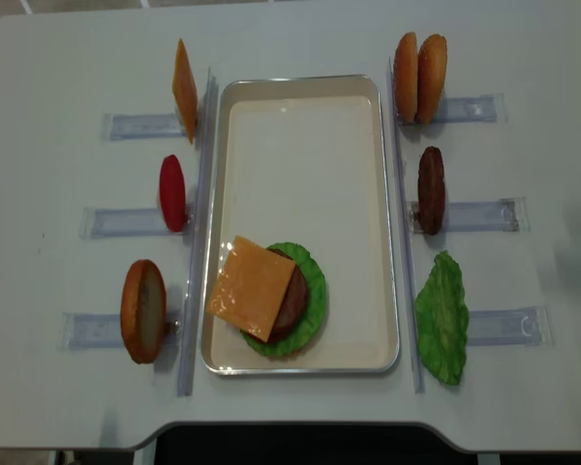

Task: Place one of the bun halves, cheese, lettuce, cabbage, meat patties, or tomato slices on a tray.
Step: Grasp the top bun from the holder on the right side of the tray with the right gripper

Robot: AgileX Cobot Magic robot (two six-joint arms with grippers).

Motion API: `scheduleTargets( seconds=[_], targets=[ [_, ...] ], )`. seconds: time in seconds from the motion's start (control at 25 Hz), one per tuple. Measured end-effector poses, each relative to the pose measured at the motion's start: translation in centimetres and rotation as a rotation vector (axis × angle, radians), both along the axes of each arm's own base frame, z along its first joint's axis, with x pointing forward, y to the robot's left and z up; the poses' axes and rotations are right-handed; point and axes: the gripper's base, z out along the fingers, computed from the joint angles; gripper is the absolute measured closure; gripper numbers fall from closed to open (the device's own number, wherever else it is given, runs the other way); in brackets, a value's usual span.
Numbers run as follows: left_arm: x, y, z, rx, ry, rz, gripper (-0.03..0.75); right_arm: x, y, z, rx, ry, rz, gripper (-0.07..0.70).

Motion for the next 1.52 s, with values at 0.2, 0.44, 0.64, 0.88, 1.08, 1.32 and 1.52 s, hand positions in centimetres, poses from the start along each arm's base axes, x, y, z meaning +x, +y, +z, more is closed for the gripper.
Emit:
scheduleTargets(
  seconds=[0.2,0.44,0.64,0.88,1.08,1.32,1.52],
  targets=[
    [0.0,0.0,0.0,0.000,0.000,0.000,0.715,3.3,-0.1,0.0,0.003,0.022,0.000,0.214],
    [0.0,0.0,0.0,0.000,0.000,0.000,0.715,6.8,-0.2,-0.3,0.004,0.036,0.000,0.214],
    [0.0,0.0,0.0,0.000,0.000,0.000,0.715,9.1,-0.1,0.1,0.029,0.033,-0.001,0.214],
    [0.0,0.0,0.0,0.000,0.000,0.000,0.715,11.6,-0.2,0.1,0.036,0.078,0.008,0.214],
    [0.0,0.0,0.0,0.000,0.000,0.000,0.715,13.8,0.0,0.2,0.064,0.065,0.009,0.214],
    [0.0,0.0,0.0,0.000,0.000,0.000,0.715,16.2,0.9,0.1,0.075,0.045,0.031,0.214],
    [0.0,0.0,0.0,0.000,0.000,0.000,0.715,17.7,1.6,-0.3,0.078,0.039,0.047,0.214]
  ],
)
